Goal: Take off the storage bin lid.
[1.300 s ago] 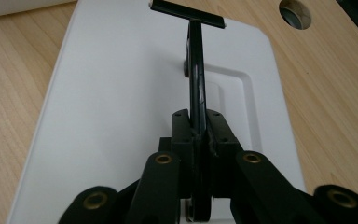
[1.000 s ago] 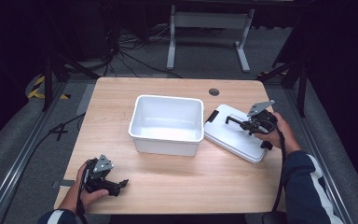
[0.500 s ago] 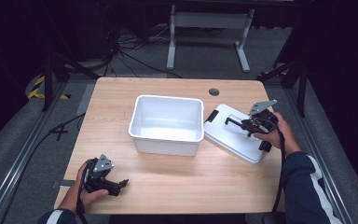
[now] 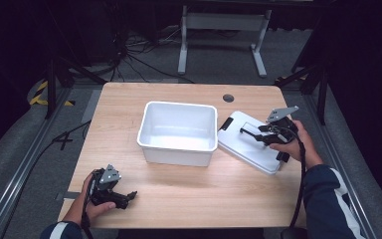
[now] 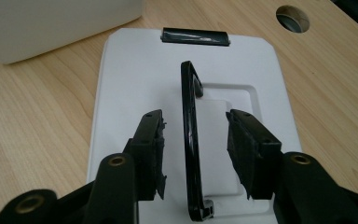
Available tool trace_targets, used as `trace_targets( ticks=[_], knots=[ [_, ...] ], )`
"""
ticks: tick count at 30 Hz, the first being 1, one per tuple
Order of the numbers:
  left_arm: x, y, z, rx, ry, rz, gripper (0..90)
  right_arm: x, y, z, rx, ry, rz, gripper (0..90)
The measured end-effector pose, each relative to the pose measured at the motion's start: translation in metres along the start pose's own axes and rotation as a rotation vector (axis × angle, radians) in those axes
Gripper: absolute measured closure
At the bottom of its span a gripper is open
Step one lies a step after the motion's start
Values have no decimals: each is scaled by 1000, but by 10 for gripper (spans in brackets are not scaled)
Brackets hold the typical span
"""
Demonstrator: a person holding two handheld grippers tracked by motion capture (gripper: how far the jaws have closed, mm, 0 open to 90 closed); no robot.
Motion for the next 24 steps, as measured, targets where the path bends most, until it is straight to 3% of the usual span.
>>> trace_targets(
  ticks=[11, 24],
  knots=[
    [-1, 2, 2, -19, -12, 12, 2, 17, -4, 11, -15, -24, -16, 492],
    [-6, 10, 3, -31, -29, 4, 1, 34, -29, 23, -37, -53, -20, 405]
  ],
)
Point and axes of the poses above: each handheld gripper's, and its own axes: x roughly backward along the jaws, y roughly out of its top, z roughly to its left, the point moved 3 cm from there along -x, roughly forward along the jaws, and after that the axes turned 11 degrees about z, right-handed, at the moved point
